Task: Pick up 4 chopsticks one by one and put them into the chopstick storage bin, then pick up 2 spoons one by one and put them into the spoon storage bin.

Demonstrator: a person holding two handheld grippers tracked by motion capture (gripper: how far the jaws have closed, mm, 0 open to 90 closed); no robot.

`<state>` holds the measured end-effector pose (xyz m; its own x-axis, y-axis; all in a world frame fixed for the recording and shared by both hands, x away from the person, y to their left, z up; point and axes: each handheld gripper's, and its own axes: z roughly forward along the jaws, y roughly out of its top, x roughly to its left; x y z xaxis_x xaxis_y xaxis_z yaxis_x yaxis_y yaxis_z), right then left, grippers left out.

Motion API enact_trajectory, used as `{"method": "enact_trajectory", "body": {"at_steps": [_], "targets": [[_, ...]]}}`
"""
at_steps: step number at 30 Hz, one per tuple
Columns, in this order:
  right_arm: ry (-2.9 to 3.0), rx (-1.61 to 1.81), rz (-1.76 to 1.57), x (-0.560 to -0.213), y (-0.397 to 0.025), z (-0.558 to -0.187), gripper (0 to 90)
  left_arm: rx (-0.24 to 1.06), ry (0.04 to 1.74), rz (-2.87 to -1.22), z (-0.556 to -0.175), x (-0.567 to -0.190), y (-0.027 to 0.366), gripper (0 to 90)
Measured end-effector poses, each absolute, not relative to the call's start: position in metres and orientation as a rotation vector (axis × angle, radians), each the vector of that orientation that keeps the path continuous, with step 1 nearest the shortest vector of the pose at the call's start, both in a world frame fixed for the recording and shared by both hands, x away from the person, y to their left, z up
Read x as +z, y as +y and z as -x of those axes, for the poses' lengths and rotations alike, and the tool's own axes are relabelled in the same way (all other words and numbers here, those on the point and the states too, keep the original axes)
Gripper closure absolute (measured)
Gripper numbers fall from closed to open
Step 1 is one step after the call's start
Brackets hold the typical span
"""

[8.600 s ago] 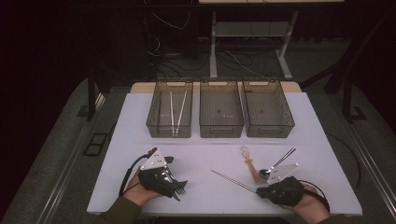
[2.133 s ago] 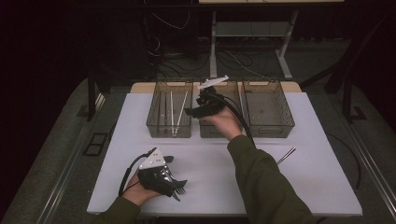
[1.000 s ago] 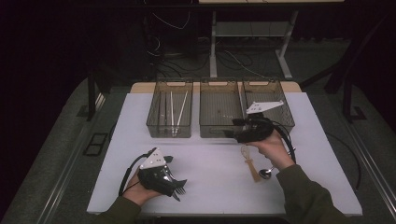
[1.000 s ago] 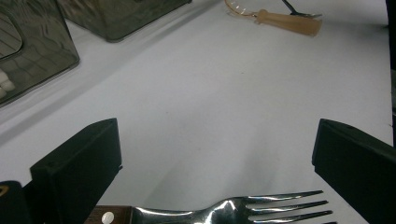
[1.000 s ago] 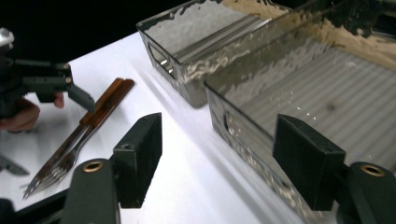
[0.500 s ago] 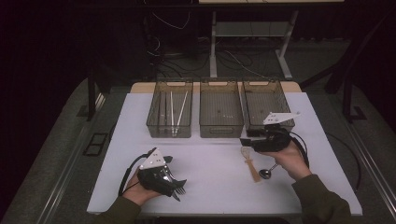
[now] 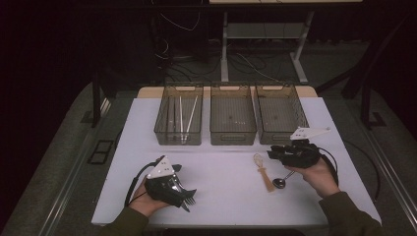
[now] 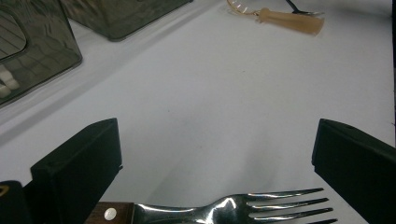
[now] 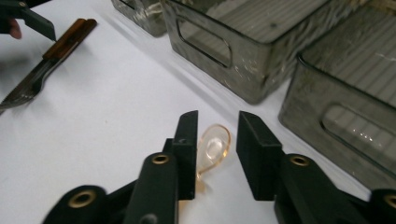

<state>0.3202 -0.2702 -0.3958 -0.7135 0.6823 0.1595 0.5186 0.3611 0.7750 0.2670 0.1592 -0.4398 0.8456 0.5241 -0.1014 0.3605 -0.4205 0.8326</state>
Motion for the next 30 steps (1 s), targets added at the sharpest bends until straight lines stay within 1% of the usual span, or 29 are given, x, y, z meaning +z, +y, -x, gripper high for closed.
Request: {"method": "enact_trajectory", "body": {"at_steps": [9, 10, 13, 17, 19, 22, 25, 30], "targets": [[2.472, 1.209, -1.148, -0.409, -0.276, -0.312, 68.3, 0.216, 0.647, -2.054, -0.267, -0.439, 0.160, 0.0], [2.480, 1.206, -1.161, -0.410, -0.276, -0.311, 66.9, 0.216, 0.647, -2.054, -0.267, -0.439, 0.160, 0.0], [2.507, 1.187, -1.159, -0.414, -0.274, -0.308, 64.4, 0.216, 0.647, -2.053, -0.267, -0.439, 0.159, 0.0], [2.541, 1.154, -1.172, -0.420, -0.267, -0.304, 64.1, 0.219, 0.642, -2.054, -0.266, -0.439, 0.159, 0.0], [2.543, 1.132, -1.165, -0.422, -0.264, -0.304, 66.8, 0.219, 0.642, -2.055, -0.266, -0.439, 0.159, 0.0], [2.545, 1.095, -1.186, -0.427, -0.260, -0.308, 76.8, 0.217, 0.639, -2.055, -0.267, -0.439, 0.159, 0.0], [2.563, 1.051, -1.205, -0.433, -0.257, -0.314, 83.2, 0.217, 0.639, -2.062, -0.266, -0.439, 0.158, 0.1], [2.560, 0.984, -1.232, -0.439, -0.252, -0.321, 90.0, 0.216, 0.640, -2.059, -0.266, -0.439, 0.159, 0.1]]}}
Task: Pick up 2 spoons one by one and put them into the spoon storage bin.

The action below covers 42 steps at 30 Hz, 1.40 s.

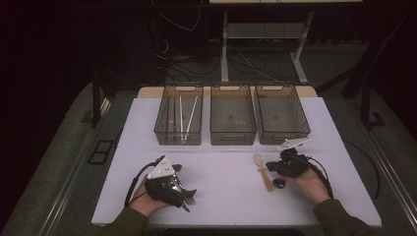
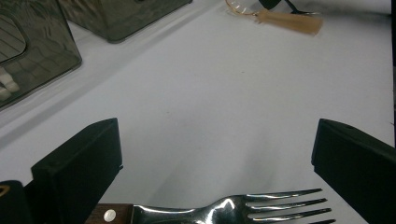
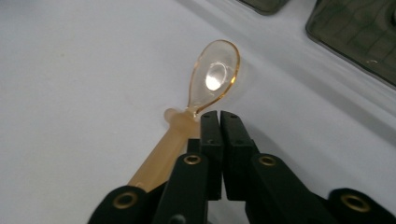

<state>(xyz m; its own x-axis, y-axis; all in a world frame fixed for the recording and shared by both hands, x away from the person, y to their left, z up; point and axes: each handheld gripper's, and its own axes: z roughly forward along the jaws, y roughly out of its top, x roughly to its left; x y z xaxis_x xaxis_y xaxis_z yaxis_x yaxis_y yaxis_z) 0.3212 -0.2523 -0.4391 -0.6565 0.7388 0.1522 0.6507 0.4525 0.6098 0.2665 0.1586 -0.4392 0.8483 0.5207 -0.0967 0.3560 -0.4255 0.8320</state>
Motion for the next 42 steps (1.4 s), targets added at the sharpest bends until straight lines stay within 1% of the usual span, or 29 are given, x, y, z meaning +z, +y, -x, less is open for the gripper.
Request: {"method": "enact_trajectory", "body": {"at_steps": [16, 35, 38, 42], "targets": [[2.593, 0.995, -1.234, -0.443, -0.238, -0.327, 90.0, 0.215, 0.638, -2.059, -0.267, -0.439, 0.158, 0.2], [2.678, 1.037, -1.096, -0.444, -0.213, -0.322, 90.0, 0.212, 0.639, -2.060, -0.266, -0.439, 0.158, 0.3], [2.657, 1.049, -1.108, -0.442, -0.216, -0.322, 86.5, 0.213, 0.637, -2.059, -0.266, -0.439, 0.158, 0.3], [2.631, 1.123, -1.118, -0.431, -0.225, -0.318, 73.9, 0.211, 0.639, -2.058, -0.267, -0.439, 0.159, 0.3]]}}
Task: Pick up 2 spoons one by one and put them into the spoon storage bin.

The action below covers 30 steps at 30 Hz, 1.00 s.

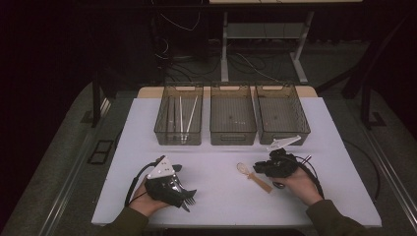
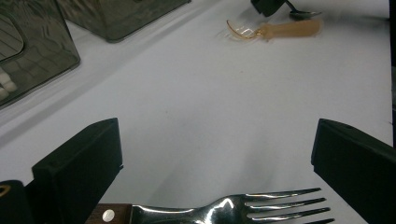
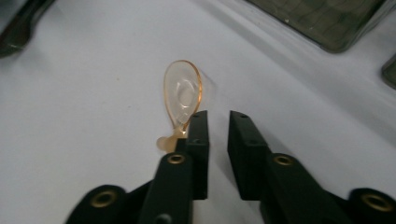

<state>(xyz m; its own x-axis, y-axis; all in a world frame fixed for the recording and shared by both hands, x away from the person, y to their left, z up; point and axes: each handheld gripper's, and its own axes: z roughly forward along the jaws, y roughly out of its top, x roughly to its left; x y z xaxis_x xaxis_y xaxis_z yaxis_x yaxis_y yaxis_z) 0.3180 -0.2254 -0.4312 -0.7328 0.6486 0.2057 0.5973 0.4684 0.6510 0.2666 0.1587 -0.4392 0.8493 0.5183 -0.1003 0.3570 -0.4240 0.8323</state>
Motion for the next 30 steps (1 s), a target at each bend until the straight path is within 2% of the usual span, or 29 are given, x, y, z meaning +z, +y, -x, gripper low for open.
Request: {"method": "enact_trajectory", "body": {"at_steps": [4, 9, 14, 30], "targets": [[2.646, 1.178, -1.103, -0.423, -0.233, -0.306, 62.7, 0.211, 0.640, -2.057, -0.267, -0.439, 0.159, 0.3], [2.686, 1.117, -1.040, -0.422, -0.236, -0.287, 55.3, 0.212, 0.641, -2.057, -0.266, -0.439, 0.159, 0.3], [2.706, 1.048, -0.996, -0.426, -0.236, -0.277, 56.8, 0.213, 0.641, -2.059, -0.266, -0.439, 0.158, 0.3], [2.707, 0.877, -0.912, -0.439, -0.222, -0.274, 72.1, 0.212, 0.639, -2.062, -0.266, -0.440, 0.158, 0.3]]}}
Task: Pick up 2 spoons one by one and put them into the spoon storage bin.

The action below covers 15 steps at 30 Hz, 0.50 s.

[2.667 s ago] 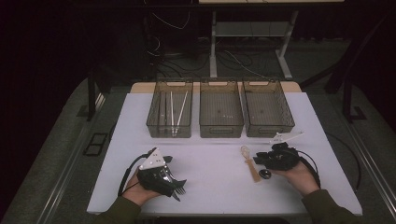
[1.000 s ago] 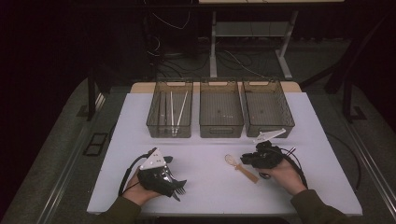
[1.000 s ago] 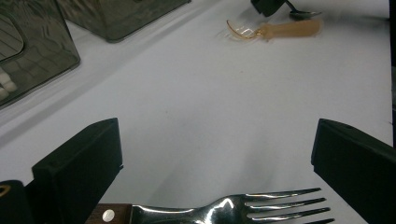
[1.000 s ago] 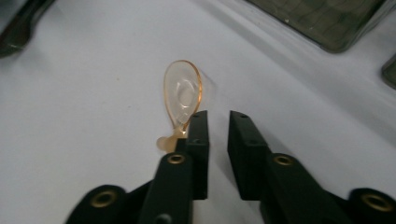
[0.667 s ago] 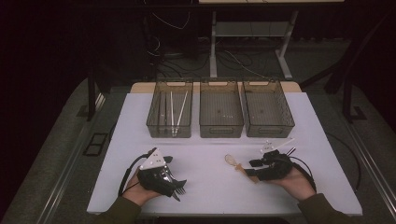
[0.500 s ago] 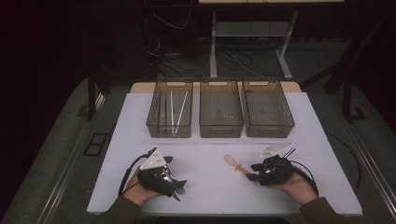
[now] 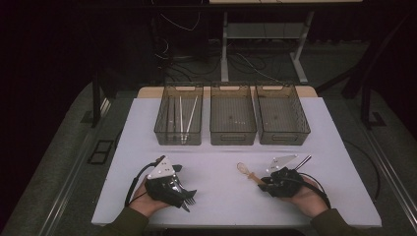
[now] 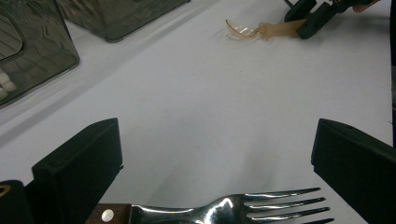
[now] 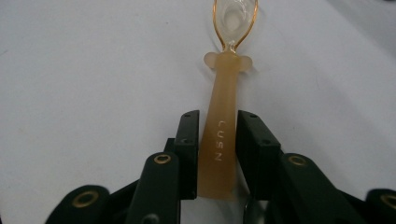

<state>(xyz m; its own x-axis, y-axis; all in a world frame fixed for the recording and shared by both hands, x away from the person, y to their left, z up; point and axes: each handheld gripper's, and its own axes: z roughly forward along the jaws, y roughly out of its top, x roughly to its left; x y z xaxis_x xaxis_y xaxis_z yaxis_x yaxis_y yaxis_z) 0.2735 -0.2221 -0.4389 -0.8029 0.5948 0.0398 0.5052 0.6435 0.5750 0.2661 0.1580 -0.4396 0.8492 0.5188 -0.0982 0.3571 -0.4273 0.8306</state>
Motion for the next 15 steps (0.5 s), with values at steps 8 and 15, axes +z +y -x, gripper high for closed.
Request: {"method": "enact_trajectory", "body": {"at_steps": [8, 15], "targets": [[2.708, 0.879, -0.922, -0.4387, -0.2224, -0.2745, 74.4, 0.211, 0.638, -2.065, -0.2665, -0.4400, 0.1581, 0.3], [2.717, 0.889, -0.943, -0.4379, -0.2237, -0.2764, 74.6, 0.207, 0.637, -2.061, -0.2662, -0.4397, 0.1580, 0.5]]}}
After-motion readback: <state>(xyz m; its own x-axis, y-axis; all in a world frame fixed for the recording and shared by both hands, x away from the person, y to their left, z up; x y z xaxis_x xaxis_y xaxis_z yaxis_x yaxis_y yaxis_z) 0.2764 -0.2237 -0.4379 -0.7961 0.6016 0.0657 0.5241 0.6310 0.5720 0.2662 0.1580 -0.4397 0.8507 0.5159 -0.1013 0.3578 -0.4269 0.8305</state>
